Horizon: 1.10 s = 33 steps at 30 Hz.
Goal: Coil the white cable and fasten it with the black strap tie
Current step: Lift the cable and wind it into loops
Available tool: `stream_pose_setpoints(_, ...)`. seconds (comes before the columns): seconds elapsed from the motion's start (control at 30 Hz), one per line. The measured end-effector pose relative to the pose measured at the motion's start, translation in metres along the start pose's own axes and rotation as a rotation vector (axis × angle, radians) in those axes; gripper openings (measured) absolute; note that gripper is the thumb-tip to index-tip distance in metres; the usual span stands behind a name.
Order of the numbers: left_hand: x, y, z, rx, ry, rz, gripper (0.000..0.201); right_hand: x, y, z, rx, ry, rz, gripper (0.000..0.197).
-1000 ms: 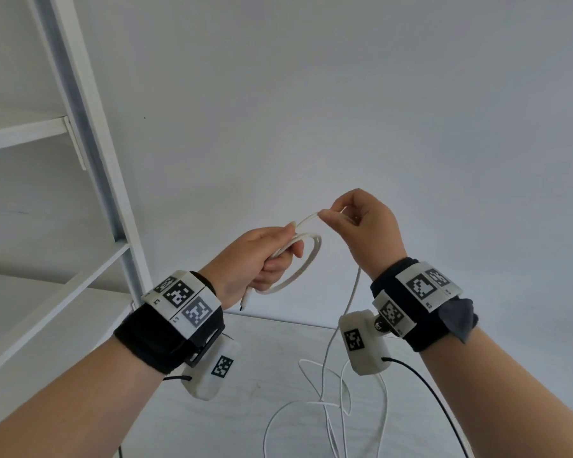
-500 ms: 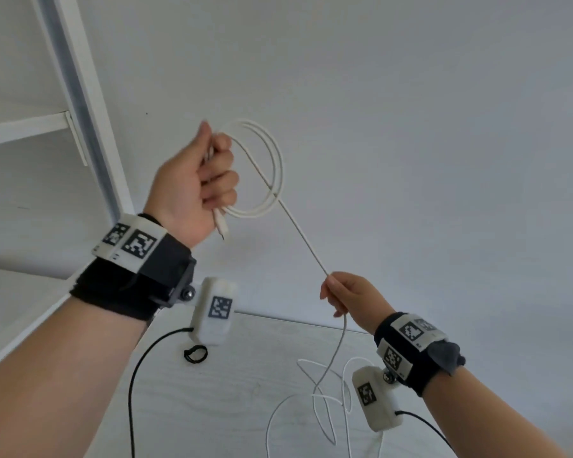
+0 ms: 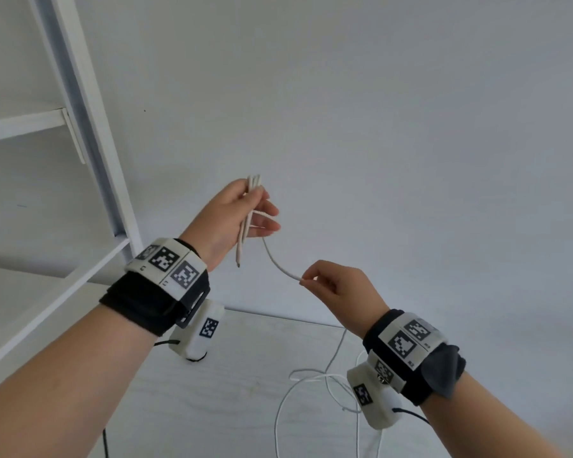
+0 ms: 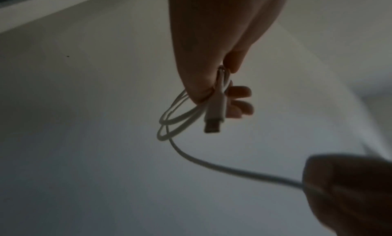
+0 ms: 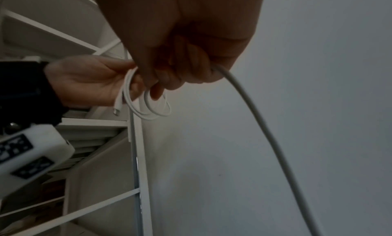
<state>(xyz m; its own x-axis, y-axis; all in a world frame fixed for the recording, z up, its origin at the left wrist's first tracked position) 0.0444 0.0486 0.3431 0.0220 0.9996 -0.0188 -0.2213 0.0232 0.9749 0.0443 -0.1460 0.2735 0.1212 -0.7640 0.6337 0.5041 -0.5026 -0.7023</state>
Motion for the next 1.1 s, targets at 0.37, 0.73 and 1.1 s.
stream_pose_setpoints(0.37, -0.024, -0.018, -0.014, 0.016, -0.152, 0.453, 0.018, 0.007, -0.044, 0.004, 0.265, -0.034, -0.128, 0.009)
stream_pose_setpoints(0.73, -0.034, -0.029, -0.028, 0.092, -0.234, 0.248, 0.027, 0.021, -0.053, 0.01, 0.291, 0.078, -0.115, 0.005)
stream_pose_setpoints(1.1, -0.035, -0.025, -0.042, 0.14, -0.349, 0.248, 0.038, 0.039, -0.045, 0.012, 0.105, 0.123, -0.063, 0.043)
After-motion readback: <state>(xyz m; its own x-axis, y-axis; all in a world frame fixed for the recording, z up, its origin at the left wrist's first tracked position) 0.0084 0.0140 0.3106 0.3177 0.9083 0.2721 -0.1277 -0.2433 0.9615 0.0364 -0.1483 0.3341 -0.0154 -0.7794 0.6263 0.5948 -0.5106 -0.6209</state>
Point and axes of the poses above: each hand's wrist, its own z-axis towards the middle knuckle, its own x-axis out of the back of the hand, y = z × x, the point moved 2 cm from there along z, towards the middle knuckle, and after that the axes turned 5 degrees about z, right-handed, at the moved point
